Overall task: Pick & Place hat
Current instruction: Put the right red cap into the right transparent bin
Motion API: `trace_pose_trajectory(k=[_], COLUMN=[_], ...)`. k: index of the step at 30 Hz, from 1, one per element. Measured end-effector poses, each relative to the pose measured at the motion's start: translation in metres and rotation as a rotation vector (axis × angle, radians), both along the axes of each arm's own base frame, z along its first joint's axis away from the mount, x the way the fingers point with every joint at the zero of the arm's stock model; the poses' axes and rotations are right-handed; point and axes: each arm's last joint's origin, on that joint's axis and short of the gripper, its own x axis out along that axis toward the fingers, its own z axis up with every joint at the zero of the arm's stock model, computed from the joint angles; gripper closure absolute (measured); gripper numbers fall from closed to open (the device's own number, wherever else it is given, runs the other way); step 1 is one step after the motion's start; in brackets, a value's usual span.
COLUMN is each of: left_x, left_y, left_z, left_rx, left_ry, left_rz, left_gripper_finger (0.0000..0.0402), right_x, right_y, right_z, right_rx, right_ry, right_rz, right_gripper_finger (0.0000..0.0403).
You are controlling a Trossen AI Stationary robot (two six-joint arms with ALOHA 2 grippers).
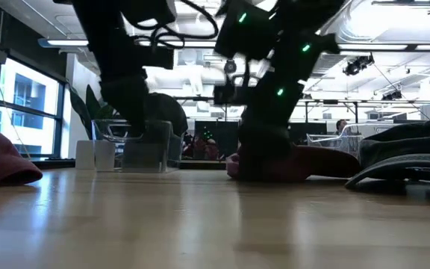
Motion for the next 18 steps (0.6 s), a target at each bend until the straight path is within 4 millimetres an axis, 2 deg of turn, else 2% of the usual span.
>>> trace_pose_trajectory(k=[3, 6, 11, 13, 15, 18], left_x=[0.000, -0.001, -0.007, -0.011, -0.013, -0.015], left_y=[0.000, 0.000, -0.001, -0.002, -0.006, -0.015], left_z=[0.000, 0.000, -0.001, -0.002, -0.002, -0.005], left_rx=[0.001, 0.017, 0.034, 0.055, 0.071, 0.076], left_ry=[-0.003, 0.005, 0.069, 0.090, 0.098, 0.095], left_rz=[0.004, 0.007, 0.006, 0.011, 0.007, -0.037], left_gripper_finger=[0.0271, 0.0271, 0.0271, 0.0271, 0.0271, 0.0271], right_x=[0.003, -0.001, -0.021, -0.026, -0.032, -0.046], right_y=[-0.010, -0.014, -0.017, -0.017, -0.013, -0.003], right_z=[-0.006, -0.007, 0.002, 0.012, 0.025, 0.039], right_rx=[-0.031, -0.048, -0.115, -0.119, -0.112, -0.040], right_ry=[0.101, 0.140, 0.228, 0.211, 0.172, 0.118], right_rz=[-0.065, -0.072, -0.058, -0.032, 0.013, 0.123], right_gripper_finger=[0.0179, 0.0218, 0.0327, 0.0377, 0.0391, 0.0374])
